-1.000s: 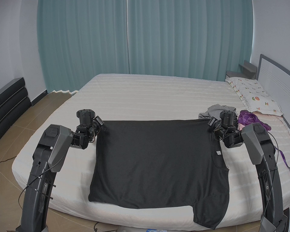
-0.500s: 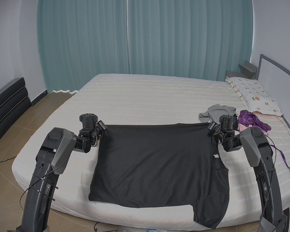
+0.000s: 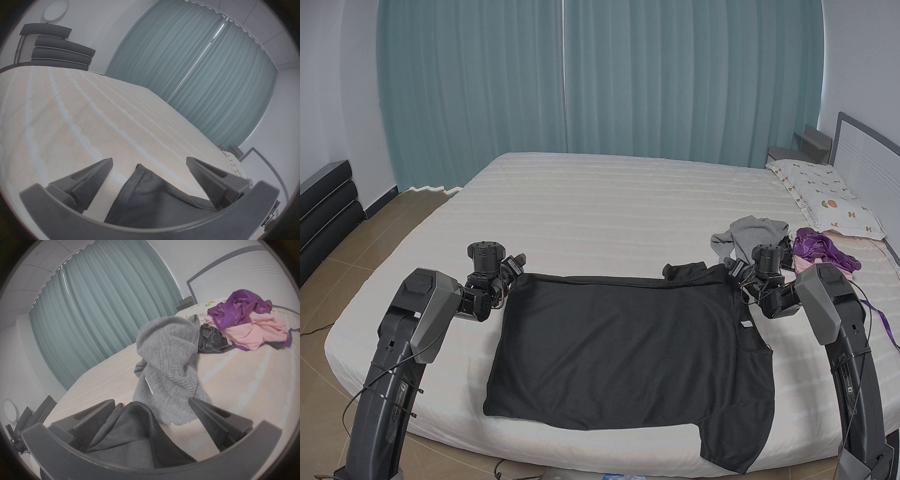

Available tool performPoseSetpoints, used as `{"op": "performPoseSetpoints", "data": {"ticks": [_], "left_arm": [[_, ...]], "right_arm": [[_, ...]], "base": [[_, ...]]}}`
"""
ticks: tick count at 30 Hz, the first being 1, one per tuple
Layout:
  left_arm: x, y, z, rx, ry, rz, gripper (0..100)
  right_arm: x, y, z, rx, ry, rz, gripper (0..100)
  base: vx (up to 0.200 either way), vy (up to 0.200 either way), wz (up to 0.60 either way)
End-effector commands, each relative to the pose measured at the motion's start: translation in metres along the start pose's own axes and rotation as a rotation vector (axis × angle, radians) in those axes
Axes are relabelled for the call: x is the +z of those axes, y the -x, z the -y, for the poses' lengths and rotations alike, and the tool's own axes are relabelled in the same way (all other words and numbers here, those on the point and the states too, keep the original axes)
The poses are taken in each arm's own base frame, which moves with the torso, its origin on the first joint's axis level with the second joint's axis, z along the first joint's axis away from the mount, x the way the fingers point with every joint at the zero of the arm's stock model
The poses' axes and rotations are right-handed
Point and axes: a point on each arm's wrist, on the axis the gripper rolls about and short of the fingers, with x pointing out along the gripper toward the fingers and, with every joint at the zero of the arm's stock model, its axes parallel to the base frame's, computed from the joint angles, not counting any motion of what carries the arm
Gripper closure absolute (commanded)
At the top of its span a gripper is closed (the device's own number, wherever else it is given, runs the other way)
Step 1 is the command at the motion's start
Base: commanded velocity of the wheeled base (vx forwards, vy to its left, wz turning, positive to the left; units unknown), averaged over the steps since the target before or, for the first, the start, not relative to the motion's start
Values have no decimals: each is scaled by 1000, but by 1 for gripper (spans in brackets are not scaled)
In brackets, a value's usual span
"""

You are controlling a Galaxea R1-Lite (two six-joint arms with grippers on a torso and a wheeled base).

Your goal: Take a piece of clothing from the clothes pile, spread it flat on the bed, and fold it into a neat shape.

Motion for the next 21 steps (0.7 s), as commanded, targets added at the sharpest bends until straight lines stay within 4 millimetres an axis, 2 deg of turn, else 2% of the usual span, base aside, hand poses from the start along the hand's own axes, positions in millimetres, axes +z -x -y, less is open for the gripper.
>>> {"op": "performPoseSetpoints", "data": {"ticks": [1, 3, 4, 5, 8, 9, 10, 12, 13, 14, 15, 16, 18, 20, 21], "left_arm": [[10, 4, 6, 4, 4, 26, 0], [28, 12, 12, 28, 12, 61, 0], [32, 17, 12, 41, 15, 59, 0], [35, 23, 11, 54, 14, 52, 0], [50, 52, 13, 77, 22, 24, 0], [51, 54, 13, 79, 24, 21, 0], [58, 72, 16, 73, 41, 9, 0], [61, 93, 16, 73, 62, -16, 0], [61, 95, 16, 75, 62, -18, 0], [61, 117, 14, 92, 62, -52, 0], [60, 129, 12, 98, 62, -79, 0], [59, 134, 11, 99, 61, -92, 0], [54, 165, 6, 104, 75, -165, 0], [52, 184, 5, 96, 99, -202, 0], [49, 201, 4, 87, 118, -232, 0]], "right_arm": [[31, 18, -10, 8, -22, 25, 0], [45, 42, -17, 11, -86, -7, 0], [45, 42, -17, 11, -86, -7, 0], [50, 63, -19, 18, -117, -54, 0], [49, 98, -17, 24, -121, -134, 0], [49, 100, -17, 25, -122, -132, 0], [50, 118, -17, 34, -129, -147, 0], [48, 140, -18, 38, -151, -173, 0], [48, 141, -18, 37, -152, -176, 0], [46, 166, -22, 55, -165, -207, 0], [44, 181, -22, 70, -165, -237, 0], [43, 187, -22, 78, -162, -248, 0], [35, 219, -22, 122, -141, -300, 0], [33, 237, -25, 143, -134, -304, 0], [28, 252, -24, 143, -130, -325, 0]], "base": [[0, 0, 0], [0, 0, 0], [0, 0, 0], [0, 0, 0], [0, 0, 0], [0, 0, 0], [0, 0, 0], [0, 0, 0], [0, 0, 0], [0, 0, 0], [0, 0, 0], [0, 0, 0], [0, 0, 0], [0, 0, 0], [0, 0, 0]]}}
